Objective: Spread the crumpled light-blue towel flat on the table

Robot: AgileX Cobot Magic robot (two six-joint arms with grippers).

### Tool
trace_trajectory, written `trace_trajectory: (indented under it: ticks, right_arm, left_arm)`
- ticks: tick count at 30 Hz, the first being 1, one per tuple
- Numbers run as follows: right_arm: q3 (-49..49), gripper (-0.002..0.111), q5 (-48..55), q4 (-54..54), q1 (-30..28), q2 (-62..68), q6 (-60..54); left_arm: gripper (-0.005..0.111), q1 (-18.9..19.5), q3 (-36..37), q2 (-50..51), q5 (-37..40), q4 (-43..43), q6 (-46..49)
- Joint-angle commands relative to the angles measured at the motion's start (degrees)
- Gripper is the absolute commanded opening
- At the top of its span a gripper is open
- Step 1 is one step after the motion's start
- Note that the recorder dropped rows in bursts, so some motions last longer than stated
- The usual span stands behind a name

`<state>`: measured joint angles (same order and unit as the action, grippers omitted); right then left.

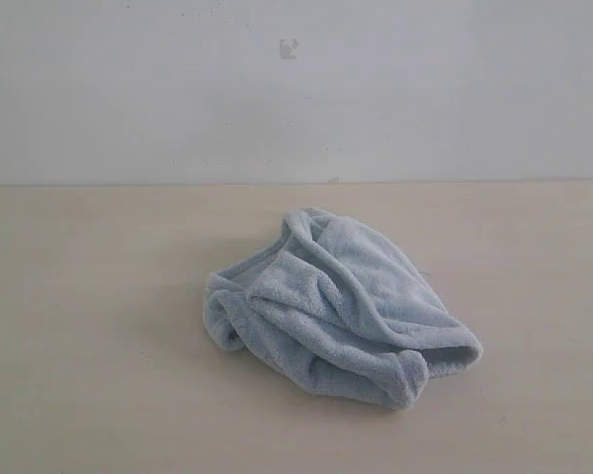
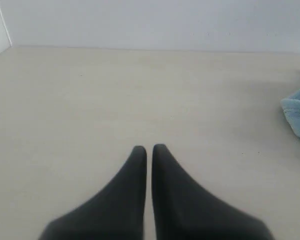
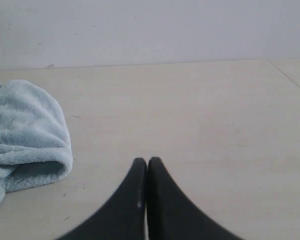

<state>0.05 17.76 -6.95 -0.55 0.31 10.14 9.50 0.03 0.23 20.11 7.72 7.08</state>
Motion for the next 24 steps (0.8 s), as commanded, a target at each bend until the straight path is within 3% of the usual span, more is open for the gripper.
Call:
trace_trajectory:
  ticks: [1,15,24]
  right_arm:
    - [-0.05,0.000,-0.16,-0.31,0.15,-0.31,-0.24]
    - [-0.05,0.000,-0.19,-1.84,0.15,-0.31,-0.26]
    - [-0.05,0.000,-18.14,-7.93,0.15,-0.31,-0.84]
  left_arm:
    - [0.004,0.04,-0.03,-0.23,0.04,-0.04,0.39]
    - [0.004,0.04,-0.03,-0.23,0.04,-0.04,0.39]
    - [0.004,0.04,-0.03,-0.23,0.04,-0.04,0.39]
